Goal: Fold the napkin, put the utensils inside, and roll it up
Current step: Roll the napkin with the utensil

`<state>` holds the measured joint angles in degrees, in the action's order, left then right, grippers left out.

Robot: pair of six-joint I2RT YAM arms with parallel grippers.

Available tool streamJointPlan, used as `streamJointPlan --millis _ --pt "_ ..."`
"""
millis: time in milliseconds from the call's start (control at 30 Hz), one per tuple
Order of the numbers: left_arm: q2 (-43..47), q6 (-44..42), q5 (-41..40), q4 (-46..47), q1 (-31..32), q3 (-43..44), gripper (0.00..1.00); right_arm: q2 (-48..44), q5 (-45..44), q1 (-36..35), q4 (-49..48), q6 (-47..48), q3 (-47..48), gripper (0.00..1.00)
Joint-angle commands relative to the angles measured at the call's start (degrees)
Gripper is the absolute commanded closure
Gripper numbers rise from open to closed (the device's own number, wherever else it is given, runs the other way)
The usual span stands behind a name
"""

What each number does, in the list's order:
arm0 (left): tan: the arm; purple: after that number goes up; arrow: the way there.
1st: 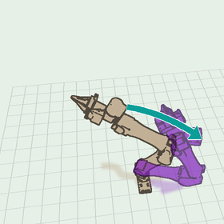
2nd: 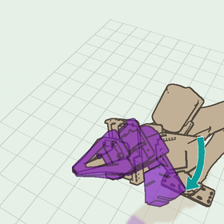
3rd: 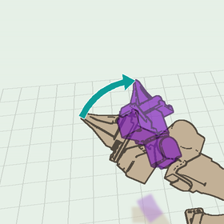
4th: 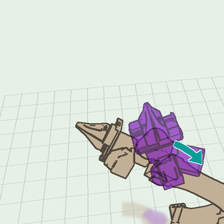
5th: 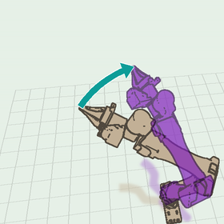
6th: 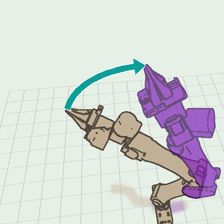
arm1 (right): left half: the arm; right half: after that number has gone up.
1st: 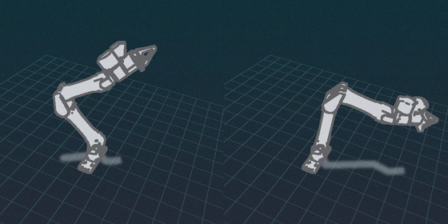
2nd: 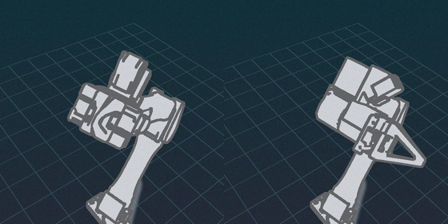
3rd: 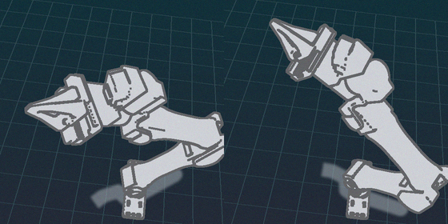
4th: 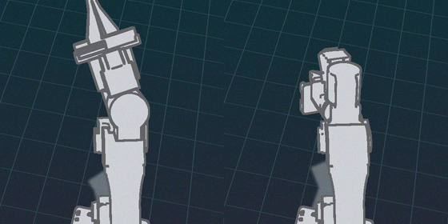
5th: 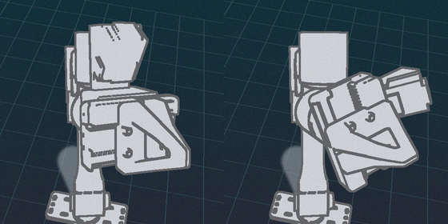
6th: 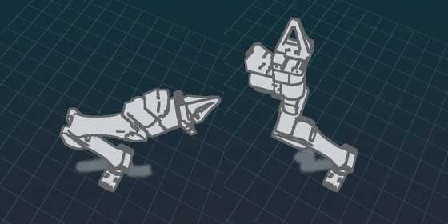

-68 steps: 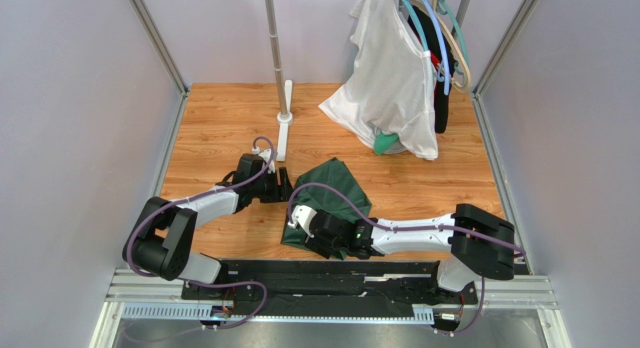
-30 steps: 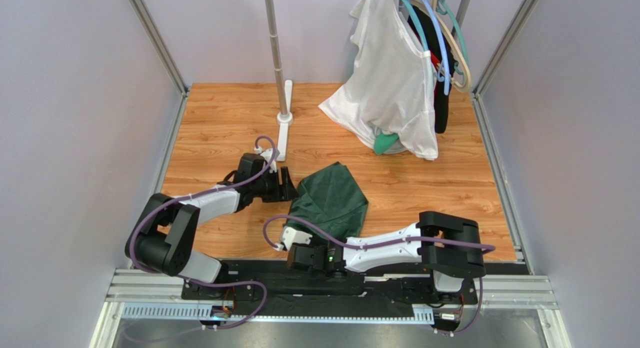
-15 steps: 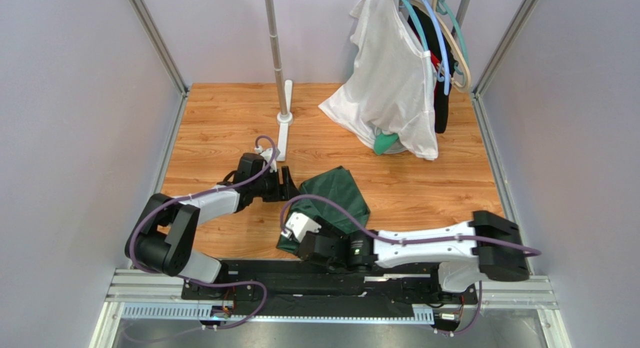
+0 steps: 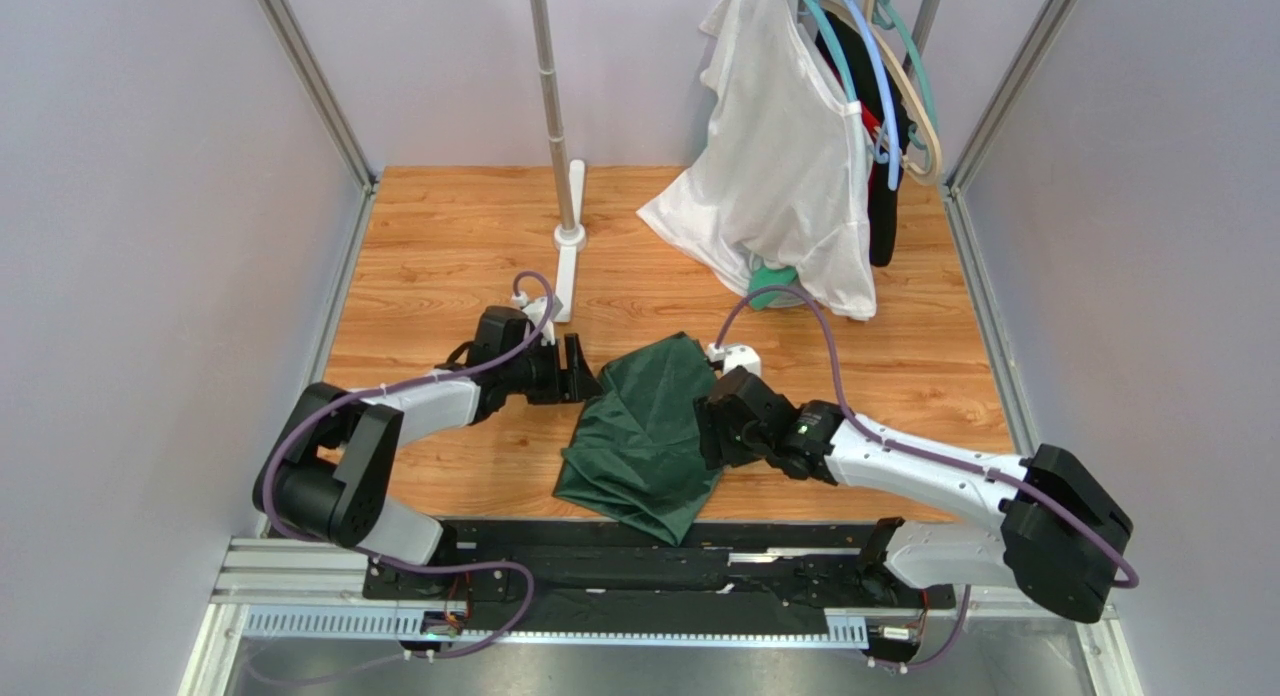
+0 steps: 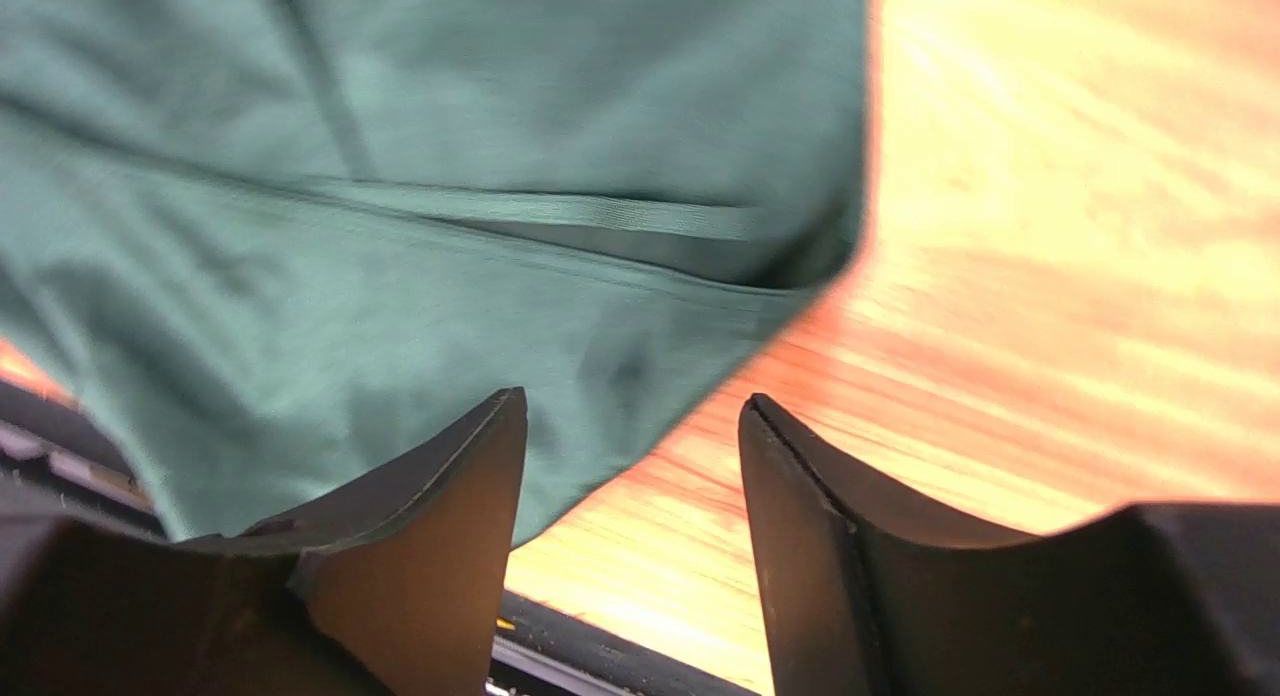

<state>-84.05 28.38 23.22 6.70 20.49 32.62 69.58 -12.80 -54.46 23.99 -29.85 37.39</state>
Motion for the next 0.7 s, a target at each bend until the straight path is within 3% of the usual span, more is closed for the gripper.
streamJointPlan --millis 0,233,367,433,467,567,600,667 --pt "-2.6 -0.9 2.4 2.1 -0.4 1.5 0.29 -2.9 4.3 5.6 -2.7 -8.8 -2.8 0.44" --pt "-5.7 -0.5 3.1 2.1 -0.4 2.7 0.43 -1.4 4.4 9.9 -5.0 -11.1 -5.5 0.46" --pt "-6.9 -0.1 3.2 2.5 -0.4 3.1 0.64 -0.4 5.9 11.8 -9.7 -11.2 -6.9 0.5" --pt "-7.4 0.1 3.1 2.4 -0.4 3.4 0.68 1.0 6.2 12.6 -10.0 -10.9 -6.5 0.53" --pt "-7.5 0.1 3.3 2.6 -0.4 3.5 0.78 1.5 7.6 13.0 -11.1 -10.3 -6.5 0.54" --pt "-7.9 0.6 3.7 3.0 -0.4 3.9 0.9 3.6 10.3 13.8 -13.7 -9.6 -6.4 0.65" --pt "-7.7 0.8 3.7 3.1 -0.4 3.9 0.94 4.1 10.2 13.9 -13.9 -9.3 -6.1 0.75" --pt "-6.9 1.0 3.2 2.6 -0.4 4.3 1.0 5.4 9.8 14.1 -14.4 -8.8 -5.3 0.83"
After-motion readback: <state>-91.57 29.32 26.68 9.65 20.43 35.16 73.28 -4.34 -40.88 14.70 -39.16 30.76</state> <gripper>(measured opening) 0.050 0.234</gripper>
